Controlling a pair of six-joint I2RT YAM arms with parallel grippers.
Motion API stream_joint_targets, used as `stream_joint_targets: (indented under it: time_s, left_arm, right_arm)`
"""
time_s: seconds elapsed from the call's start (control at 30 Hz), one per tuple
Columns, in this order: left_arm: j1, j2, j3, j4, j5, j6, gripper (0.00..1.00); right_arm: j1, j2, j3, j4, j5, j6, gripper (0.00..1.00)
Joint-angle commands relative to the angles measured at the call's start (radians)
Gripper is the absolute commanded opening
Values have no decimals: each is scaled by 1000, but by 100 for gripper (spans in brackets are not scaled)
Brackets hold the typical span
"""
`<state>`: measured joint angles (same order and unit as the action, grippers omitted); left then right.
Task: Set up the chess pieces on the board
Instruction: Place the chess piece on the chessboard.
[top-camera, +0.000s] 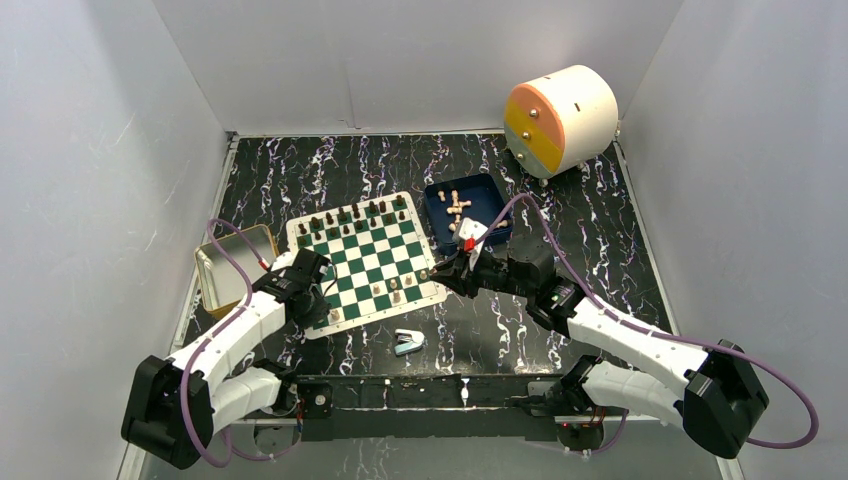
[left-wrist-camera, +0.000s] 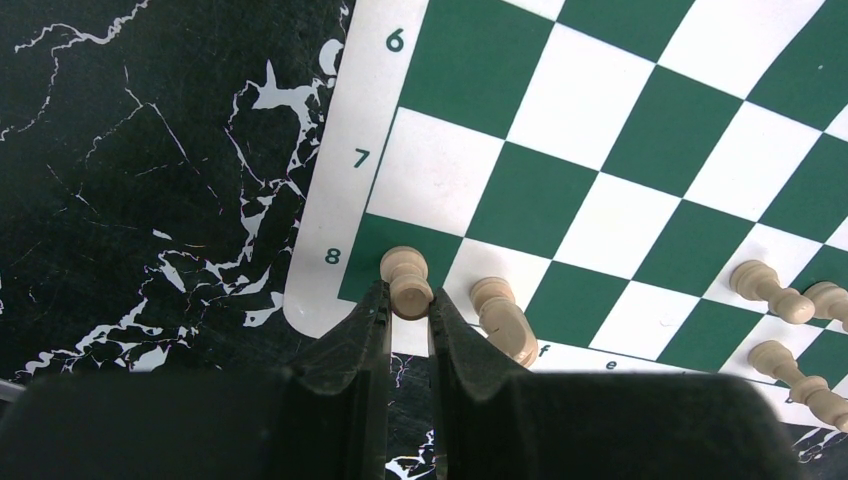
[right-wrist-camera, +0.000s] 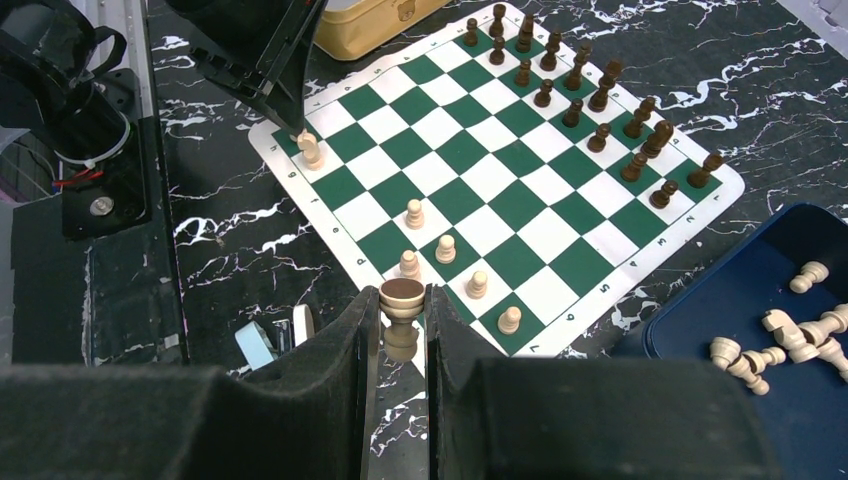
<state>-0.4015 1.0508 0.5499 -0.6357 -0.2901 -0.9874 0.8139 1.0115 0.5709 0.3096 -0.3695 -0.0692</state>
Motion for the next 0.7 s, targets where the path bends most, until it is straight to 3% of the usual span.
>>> stream_joint_targets:
  time_s: [0.0,0.67]
  left_arm:
    - [5,7,-1,-29,-14,-2,10]
    - [0,8,12,-50,-18,-7,24]
  right_arm:
    - [4,-3,4,41,-10,-17,23]
    - [4,-8,-11,46,-6,-18,24]
